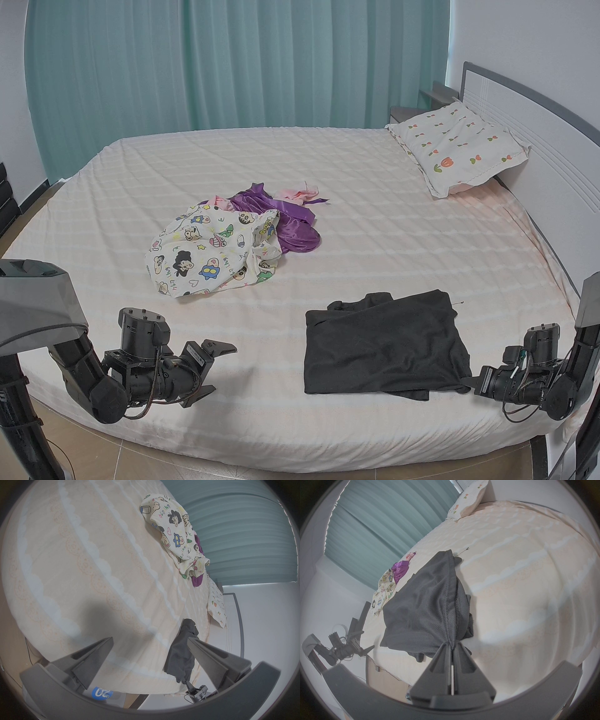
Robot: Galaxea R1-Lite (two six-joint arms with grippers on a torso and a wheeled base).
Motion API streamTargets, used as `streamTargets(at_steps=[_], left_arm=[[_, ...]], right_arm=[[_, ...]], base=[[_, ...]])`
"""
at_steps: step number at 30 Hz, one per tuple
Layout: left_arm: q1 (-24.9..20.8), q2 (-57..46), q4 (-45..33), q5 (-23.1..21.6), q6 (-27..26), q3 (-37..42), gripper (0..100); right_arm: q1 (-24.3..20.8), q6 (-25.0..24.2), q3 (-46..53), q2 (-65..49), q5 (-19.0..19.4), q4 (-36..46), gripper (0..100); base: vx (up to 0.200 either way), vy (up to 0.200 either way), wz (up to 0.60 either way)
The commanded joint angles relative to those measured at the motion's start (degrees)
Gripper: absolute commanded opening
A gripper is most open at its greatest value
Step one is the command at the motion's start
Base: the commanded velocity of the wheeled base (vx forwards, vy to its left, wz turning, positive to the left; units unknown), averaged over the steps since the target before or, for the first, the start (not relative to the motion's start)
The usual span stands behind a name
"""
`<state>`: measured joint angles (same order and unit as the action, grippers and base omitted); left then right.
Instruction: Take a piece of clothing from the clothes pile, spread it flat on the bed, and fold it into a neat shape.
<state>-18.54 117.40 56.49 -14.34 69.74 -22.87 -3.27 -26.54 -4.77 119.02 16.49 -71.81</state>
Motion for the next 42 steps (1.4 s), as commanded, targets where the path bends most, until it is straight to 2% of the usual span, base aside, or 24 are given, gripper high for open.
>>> streamTargets(at_steps=[1, 6, 10, 11, 15, 19, 23, 24, 26, 30, 33, 39, 42], left_arm=[[0.0, -0.1, 0.0, 0.0, 0.0, 0.0, 100], [0.0, -0.1, 0.0, 0.0, 0.0, 0.0, 100], [0.0, -0.1, 0.0, 0.0, 0.0, 0.0, 100], [0.0, 0.0, 0.0, 0.0, 0.0, 0.0, 100], [0.0, -0.1, 0.0, 0.0, 0.0, 0.0, 100], [0.0, 0.0, 0.0, 0.0, 0.0, 0.0, 100], [0.0, 0.0, 0.0, 0.0, 0.0, -0.1, 100], [0.0, 0.0, 0.0, 0.0, 0.0, -0.1, 100], [0.0, 0.0, 0.0, 0.0, 0.0, -0.1, 100], [0.0, 0.0, 0.0, 0.0, 0.0, -0.3, 100], [0.0, 0.3, 0.0, 0.2, -0.1, -0.4, 100], [0.0, 0.4, 0.0, 0.2, -0.1, -0.4, 100], [0.0, 0.3, 0.0, 0.2, 0.0, -0.2, 100]], right_arm=[[2.1, 1.8, 0.8, 0.1, 0.0, 0.0, 0], [4.2, 5.2, 1.5, 0.3, 0.3, 0.0, 0], [4.1, 5.7, 1.8, 0.8, 0.4, 0.0, 0], [4.1, 6.3, 2.0, 0.8, 0.4, -0.1, 100], [4.1, 7.3, 2.3, 0.3, 0.6, -0.3, 100], [4.4, 5.8, 1.3, -3.0, 1.9, -3.6, 100], [4.4, -0.9, -3.5, -2.3, 1.6, -4.9, 100], [4.4, -0.9, -3.5, -2.3, 1.6, -4.9, 100], [4.5, -5.0, -7.4, -0.1, 1.2, -4.8, 100], [4.6, -7.4, -11.8, 2.6, 1.2, -4.5, 100], [4.6, -9.4, -16.3, 6.1, 1.1, -4.3, 100], [4.0, -10.1, -25.4, 11.7, 1.1, -2.7, 100], [2.7, -10.2, -32.9, 14.8, 1.1, 1.1, 100]], base=[[0.000, 0.000, 0.00], [0.000, 0.000, 0.00], [0.000, 0.000, 0.00], [0.000, 0.000, 0.00], [0.000, 0.000, 0.00], [0.000, 0.000, 0.00], [0.000, 0.000, 0.00], [0.000, 0.000, 0.00], [0.000, 0.000, 0.00], [0.000, 0.000, 0.00], [0.000, -0.200, 0.00], [0.000, -0.200, 0.00], [0.000, -0.200, 0.00]])
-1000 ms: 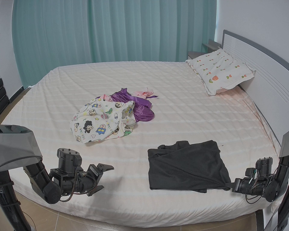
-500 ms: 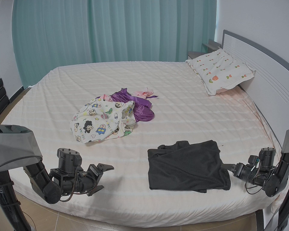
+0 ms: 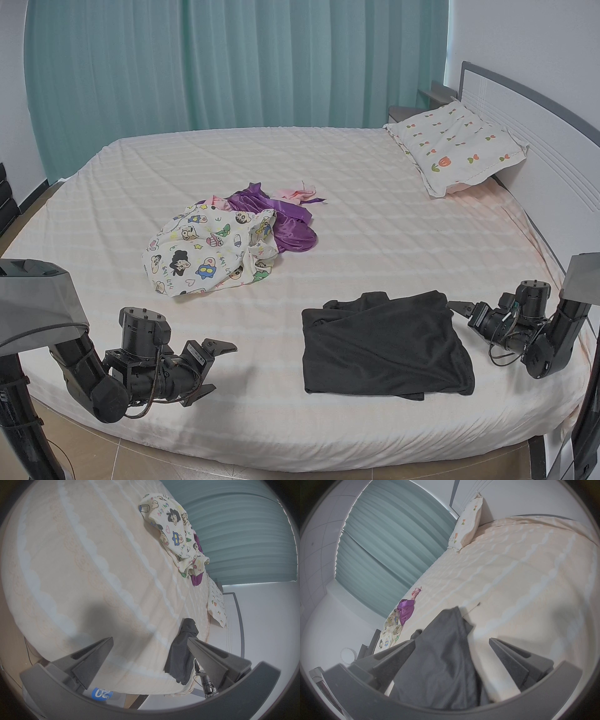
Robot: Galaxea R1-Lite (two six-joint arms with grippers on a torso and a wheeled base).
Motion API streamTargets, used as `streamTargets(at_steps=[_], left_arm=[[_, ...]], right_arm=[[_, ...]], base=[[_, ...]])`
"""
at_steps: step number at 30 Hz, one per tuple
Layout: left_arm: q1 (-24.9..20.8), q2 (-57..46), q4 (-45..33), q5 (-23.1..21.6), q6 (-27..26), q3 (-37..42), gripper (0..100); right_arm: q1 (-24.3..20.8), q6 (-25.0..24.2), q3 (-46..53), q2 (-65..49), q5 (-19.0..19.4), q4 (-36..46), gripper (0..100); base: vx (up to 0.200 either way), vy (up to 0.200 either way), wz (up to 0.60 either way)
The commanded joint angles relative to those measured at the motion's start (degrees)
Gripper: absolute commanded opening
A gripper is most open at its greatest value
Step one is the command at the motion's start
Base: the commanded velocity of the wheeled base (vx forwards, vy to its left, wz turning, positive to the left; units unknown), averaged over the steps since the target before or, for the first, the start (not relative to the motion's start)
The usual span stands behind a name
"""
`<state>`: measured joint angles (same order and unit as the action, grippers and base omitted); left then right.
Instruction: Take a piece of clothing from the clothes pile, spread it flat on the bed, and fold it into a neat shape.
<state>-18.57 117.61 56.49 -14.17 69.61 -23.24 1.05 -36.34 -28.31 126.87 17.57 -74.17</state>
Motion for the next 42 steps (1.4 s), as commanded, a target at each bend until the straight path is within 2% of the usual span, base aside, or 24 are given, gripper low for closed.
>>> streamTargets(at_steps=[1, 6, 11, 17, 22, 23, 31, 42], left_arm=[[0.0, 0.0, 0.1, 0.0, 0.1, 0.1, 100], [0.0, 0.0, 0.9, 0.0, 0.2, 0.5, 100], [0.0, 0.1, 1.6, 0.0, 0.4, 0.6, 100], [0.1, 0.1, 1.6, 0.5, 1.7, 0.5, 100], [0.0, 0.2, 1.7, 1.2, 1.8, 0.4, 100], [0.0, 0.2, 1.7, 1.2, 1.8, 0.4, 100], [0.0, 0.2, 1.7, 1.2, 1.8, 0.4, 100], [0.0, 0.2, 1.7, 1.2, 1.8, 0.4, 100]], right_arm=[[-1.6, -0.4, -11.0, 7.5, 0.0, 4.3, 100], [-1.6, -1.0, -15.6, 8.5, 0.4, 7.8, 100], [-6.1, -5.1, -17.7, 10.1, 0.5, 7.4, 100], [-9.6, -5.3, -18.7, 10.3, 0.4, 7.4, 100], [-10.3, -5.4, -20.6, 12.4, 0.2, 7.2, 100], [-10.3, -5.5, -20.8, 12.4, 0.2, 7.2, 0], [-8.6, -11.0, -22.6, 12.1, -0.1, 4.8, 0], [-7.2, -13.4, -23.8, 12.6, 0.0, 4.6, 0]], base=[[0.000, -0.200, 0.00], [0.000, -0.080, 0.00], [0.000, 0.000, 0.00], [0.000, 0.000, 0.00], [0.000, 0.000, 0.00], [0.000, 0.000, 0.00], [0.000, 0.000, 0.00], [0.000, 0.000, 0.00]])
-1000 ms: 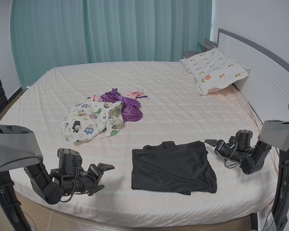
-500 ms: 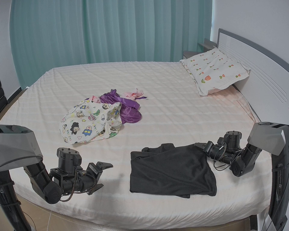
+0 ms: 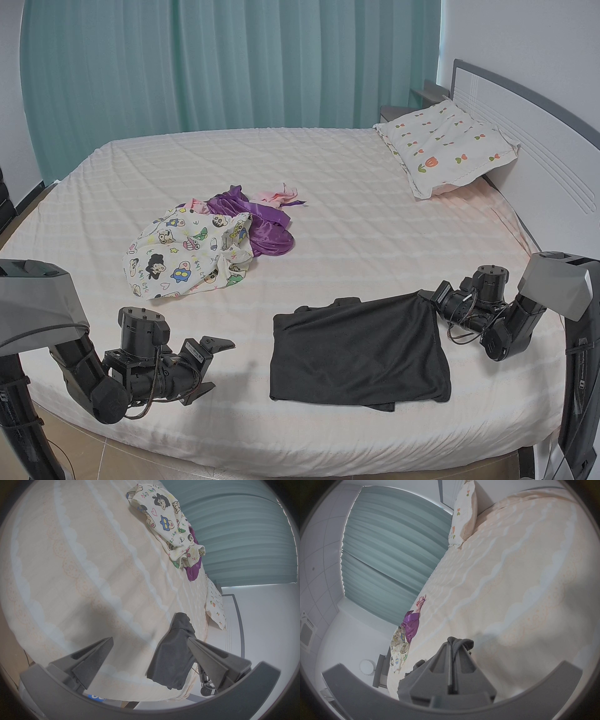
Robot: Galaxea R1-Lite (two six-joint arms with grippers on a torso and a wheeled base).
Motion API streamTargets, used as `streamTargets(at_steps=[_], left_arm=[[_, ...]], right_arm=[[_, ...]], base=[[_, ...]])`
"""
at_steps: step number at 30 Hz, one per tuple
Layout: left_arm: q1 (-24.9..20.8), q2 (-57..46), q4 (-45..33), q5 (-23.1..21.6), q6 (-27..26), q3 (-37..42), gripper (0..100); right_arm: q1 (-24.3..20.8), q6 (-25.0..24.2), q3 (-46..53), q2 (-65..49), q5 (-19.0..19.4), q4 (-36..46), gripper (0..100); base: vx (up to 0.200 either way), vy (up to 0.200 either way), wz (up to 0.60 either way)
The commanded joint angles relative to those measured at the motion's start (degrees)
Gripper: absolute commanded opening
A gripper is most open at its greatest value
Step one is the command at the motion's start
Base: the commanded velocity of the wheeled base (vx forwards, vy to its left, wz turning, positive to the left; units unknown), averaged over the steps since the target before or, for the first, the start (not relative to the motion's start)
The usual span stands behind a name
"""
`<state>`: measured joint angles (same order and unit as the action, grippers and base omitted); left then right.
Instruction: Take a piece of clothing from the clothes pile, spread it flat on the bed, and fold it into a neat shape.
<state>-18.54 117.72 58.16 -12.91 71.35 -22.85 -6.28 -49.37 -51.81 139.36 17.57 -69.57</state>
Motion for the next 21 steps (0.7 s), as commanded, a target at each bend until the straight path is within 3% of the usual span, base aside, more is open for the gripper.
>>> streamTargets(at_steps=[1, 4, 5, 10, 16, 21], left_arm=[[0.0, 0.0, 0.0, 0.0, 0.0, 0.0, 100], [0.0, 0.0, 0.0, 0.0, 0.0, 0.0, 100], [0.0, 0.0, 0.0, 0.0, 0.0, 0.0, 100], [0.0, 0.0, 0.0, 0.0, 0.0, 0.0, 100], [-0.3, 0.1, 0.7, 1.9, -0.2, 0.2, 100], [-0.4, 1.5, 3.5, 2.0, -0.2, 0.2, 100]], right_arm=[[0.1, -0.5, -0.4, 0.1, 0.0, 0.0, 0], [0.2, -0.5, -0.7, 0.2, -0.1, 0.1, 0], [0.2, -0.5, -0.7, 0.2, -0.1, 0.1, 100], [0.9, -0.6, 0.0, -0.2, -0.4, -0.1, 100], [2.1, -0.5, 2.9, -3.9, -4.1, -0.4, 100], [2.5, -0.5, 6.2, -6.3, -4.2, -0.8, 100]], base=[[0.000, 0.000, 0.00], [0.000, 0.000, 0.00], [0.000, 0.000, 0.00], [0.000, 0.000, 0.00], [0.000, 0.000, 0.00], [0.000, 0.000, 0.00]])
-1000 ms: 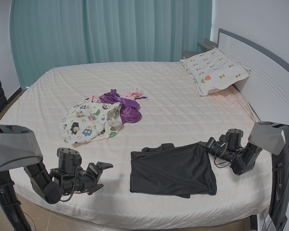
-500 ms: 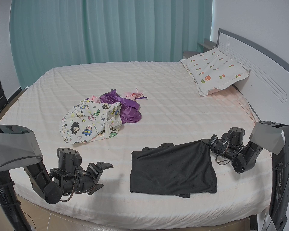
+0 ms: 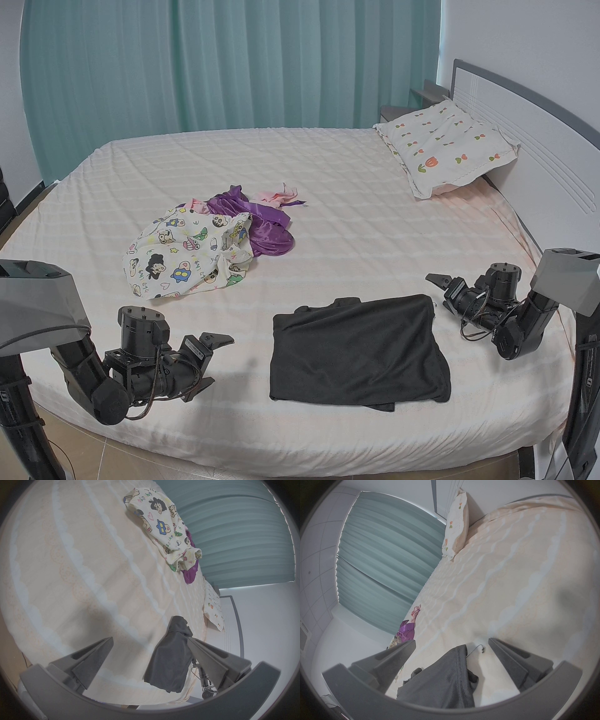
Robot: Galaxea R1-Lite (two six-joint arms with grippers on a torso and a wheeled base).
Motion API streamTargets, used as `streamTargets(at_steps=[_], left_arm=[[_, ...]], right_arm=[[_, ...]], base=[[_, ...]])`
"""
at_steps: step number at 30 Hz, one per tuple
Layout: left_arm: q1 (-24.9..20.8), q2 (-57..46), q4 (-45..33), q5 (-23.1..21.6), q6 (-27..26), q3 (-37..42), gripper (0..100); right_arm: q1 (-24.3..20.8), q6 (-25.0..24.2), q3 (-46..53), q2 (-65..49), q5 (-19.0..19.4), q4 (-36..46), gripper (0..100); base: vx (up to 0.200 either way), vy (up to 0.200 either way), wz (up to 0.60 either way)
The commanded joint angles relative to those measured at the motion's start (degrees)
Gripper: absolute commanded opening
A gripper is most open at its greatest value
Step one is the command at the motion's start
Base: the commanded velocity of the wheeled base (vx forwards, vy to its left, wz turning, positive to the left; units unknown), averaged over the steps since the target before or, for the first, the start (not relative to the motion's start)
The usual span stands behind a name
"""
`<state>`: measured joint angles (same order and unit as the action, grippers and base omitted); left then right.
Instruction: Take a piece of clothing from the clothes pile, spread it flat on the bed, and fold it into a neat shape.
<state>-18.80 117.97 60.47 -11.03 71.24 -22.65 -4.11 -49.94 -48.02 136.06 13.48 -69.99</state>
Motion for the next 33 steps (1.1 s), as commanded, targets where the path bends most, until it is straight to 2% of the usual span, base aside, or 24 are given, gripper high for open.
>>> streamTargets(at_steps=[1, 7, 15, 17, 19, 21, 22, 23, 25, 27, 30, 33], left_arm=[[-0.3, 1.2, 1.6, 0.1, 0.0, 0.1, 100], [-2.6, 0.8, 2.0, 0.0, 0.1, -0.8, 100], [-5.3, 0.8, 2.2, 0.4, -1.0, -3.1, 100], [-6.2, 1.3, 1.3, 0.4, -5.8, -5.6, 100], [-6.2, 1.8, 1.1, 0.4, -13.4, -6.1, 100], [-6.1, 2.1, 1.1, 0.4, -14.8, -6.2, 100], [-5.5, 3.1, 1.1, 0.6, -21.0, -6.9, 100], [-5.2, 3.3, 0.6, 0.6, -23.8, -7.4, 100], [-5.0, 3.5, -0.1, 0.7, -25.5, -7.8, 100], [-4.8, 4.2, -5.8, 0.7, -29.2, -10.0, 100], [-4.6, 4.5, -9.9, 1.1, -30.4, -12.2, 100], [-4.3, 4.2, -10.5, 3.6, -30.5, -13.5, 100]], right_arm=[[0.3, 0.0, 3.0, -3.5, -0.1, -1.0, 100], [0.2, 0.2, 6.9, -4.9, -0.1, -5.1, 100], [-0.3, 0.2, 8.6, -4.8, -0.1, -5.9, 100], [-0.5, 0.2, 9.0, -4.8, -0.1, -6.0, 100], [-0.5, 0.2, 9.2, -4.8, -0.1, -6.0, 100], [-0.5, 0.2, 9.3, -4.8, 0.0, -6.1, 100], [-0.5, 0.3, 9.8, -4.8, 0.0, -6.7, 100], [-0.5, 0.3, 9.9, -4.7, 0.0, -7.1, 100], [-0.5, 0.4, 10.0, -4.7, 0.0, -7.2, 100], [-0.7, 0.4, 10.0, -4.4, 0.0, -7.2, 100], [-0.9, 0.4, 10.1, -4.4, 0.0, -7.2, 100], [-0.9, 0.4, 10.4, -4.3, 0.0, -7.2, 100]], base=[[0.000, -0.200, 0.00], [0.000, -0.200, 0.00], [0.000, -0.200, 0.00], [0.000, 0.000, 0.00], [0.000, 0.000, 0.00], [0.000, 0.000, 0.00], [0.000, 0.000, 0.00], [0.000, 0.000, 0.00], [0.000, 0.000, 0.00], [0.000, 0.000, 0.00], [0.000, 0.000, 0.00], [0.000, 0.000, 0.00]])
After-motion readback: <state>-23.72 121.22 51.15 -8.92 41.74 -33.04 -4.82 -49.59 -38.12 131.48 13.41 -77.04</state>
